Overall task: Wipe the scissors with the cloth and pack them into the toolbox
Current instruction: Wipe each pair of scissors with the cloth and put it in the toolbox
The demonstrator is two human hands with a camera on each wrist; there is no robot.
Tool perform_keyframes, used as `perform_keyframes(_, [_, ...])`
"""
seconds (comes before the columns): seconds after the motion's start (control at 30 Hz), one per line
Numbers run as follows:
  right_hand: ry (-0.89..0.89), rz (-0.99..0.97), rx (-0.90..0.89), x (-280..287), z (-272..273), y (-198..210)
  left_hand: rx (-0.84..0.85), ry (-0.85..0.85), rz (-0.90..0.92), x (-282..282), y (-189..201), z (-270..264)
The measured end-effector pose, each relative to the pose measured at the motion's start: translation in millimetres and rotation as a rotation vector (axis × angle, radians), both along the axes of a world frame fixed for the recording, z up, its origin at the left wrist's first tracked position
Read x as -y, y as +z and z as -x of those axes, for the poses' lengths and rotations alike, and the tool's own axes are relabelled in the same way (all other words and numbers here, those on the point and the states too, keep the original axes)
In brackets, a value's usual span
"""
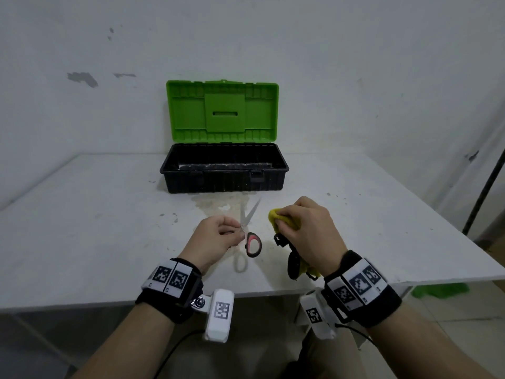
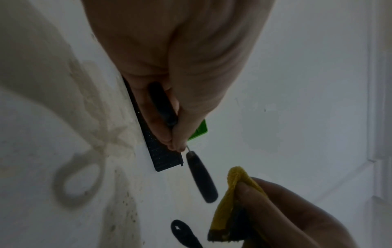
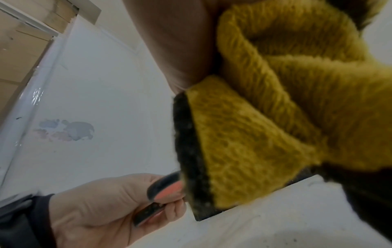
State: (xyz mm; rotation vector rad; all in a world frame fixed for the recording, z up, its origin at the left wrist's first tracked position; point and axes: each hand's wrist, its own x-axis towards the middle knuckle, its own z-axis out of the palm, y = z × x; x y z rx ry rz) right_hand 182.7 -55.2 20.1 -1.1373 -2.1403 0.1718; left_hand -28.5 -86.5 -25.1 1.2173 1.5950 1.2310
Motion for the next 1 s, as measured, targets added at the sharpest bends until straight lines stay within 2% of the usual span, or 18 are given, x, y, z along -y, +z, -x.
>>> perform_keyframes(0.1, [0.032, 0.012, 0.017, 2, 3, -2, 0.095, -0.012, 0.048, 1, -1, -4])
perform_keyframes(0.2, [0.044, 0.009, 0.009, 3, 4, -3, 0.062, -0.001, 0.098, 0, -2, -5])
perform_keyframes(0.27, [0.045, 0.010, 0.011, 3, 3, -2, 0.102, -0.007, 0.128, -1, -1, -6])
perform_keyframes(0.43, [0.046, 0.016, 0.017, 2, 2, 0, 0.182, 0.048, 0.094, -2, -2, -7])
perform_keyframes(0.63, [0.098, 0.024, -0.012, 1, 0, 4, 0.047, -0.027, 0.074, 0, 1, -9])
perform_keyframes(0.73, [0.120, 0.033, 0.049, 0, -1, 6, -0.104, -0.080, -0.001, 5, 4, -14])
perform_keyframes(1.0, [0.188, -0.071, 0.165, 6, 11, -8, -0.305, -0.130, -0.180, 6, 2, -26])
